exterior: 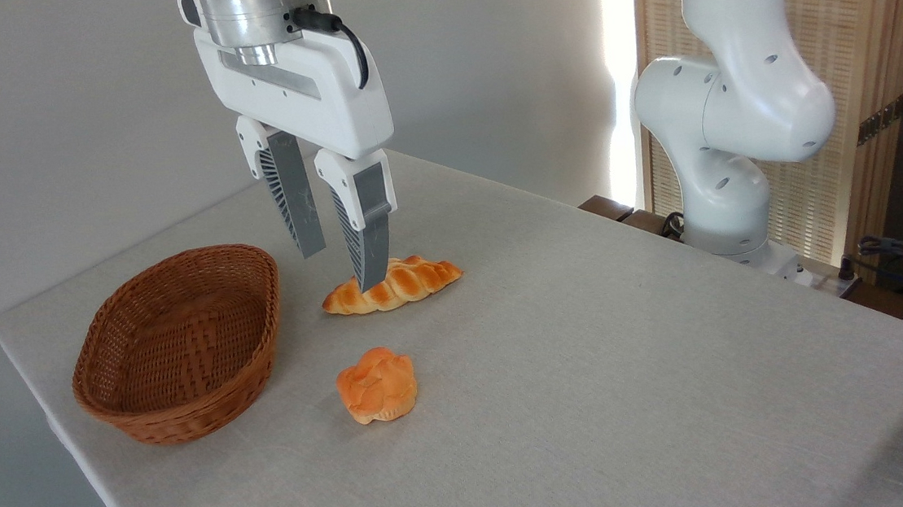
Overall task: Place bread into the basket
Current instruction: 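Lower the open gripper down onto the small orange bun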
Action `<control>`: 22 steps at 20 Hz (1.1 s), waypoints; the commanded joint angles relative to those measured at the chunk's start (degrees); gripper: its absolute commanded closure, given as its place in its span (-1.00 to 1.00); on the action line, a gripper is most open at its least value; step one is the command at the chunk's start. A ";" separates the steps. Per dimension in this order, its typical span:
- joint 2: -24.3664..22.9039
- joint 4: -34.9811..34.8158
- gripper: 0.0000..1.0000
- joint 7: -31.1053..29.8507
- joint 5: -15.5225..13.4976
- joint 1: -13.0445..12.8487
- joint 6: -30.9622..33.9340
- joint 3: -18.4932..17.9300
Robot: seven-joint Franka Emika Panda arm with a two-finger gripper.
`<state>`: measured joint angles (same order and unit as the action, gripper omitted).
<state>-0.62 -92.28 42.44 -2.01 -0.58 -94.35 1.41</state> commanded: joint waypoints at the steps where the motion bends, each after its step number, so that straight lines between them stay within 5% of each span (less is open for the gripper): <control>1: 0.88 1.41 -1.00 0.80 -0.01 -0.30 2.32 -0.44; 9: 1.06 0.36 -1.00 1.24 -0.01 -0.30 1.80 0.44; 16: 0.79 -11.85 -1.00 1.77 0.78 -0.92 -10.40 5.62; 22: 2.02 -15.73 -1.00 3.09 0.95 -0.92 -11.38 5.63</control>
<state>1.36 -106.36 43.86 -1.91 -1.42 -104.28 7.26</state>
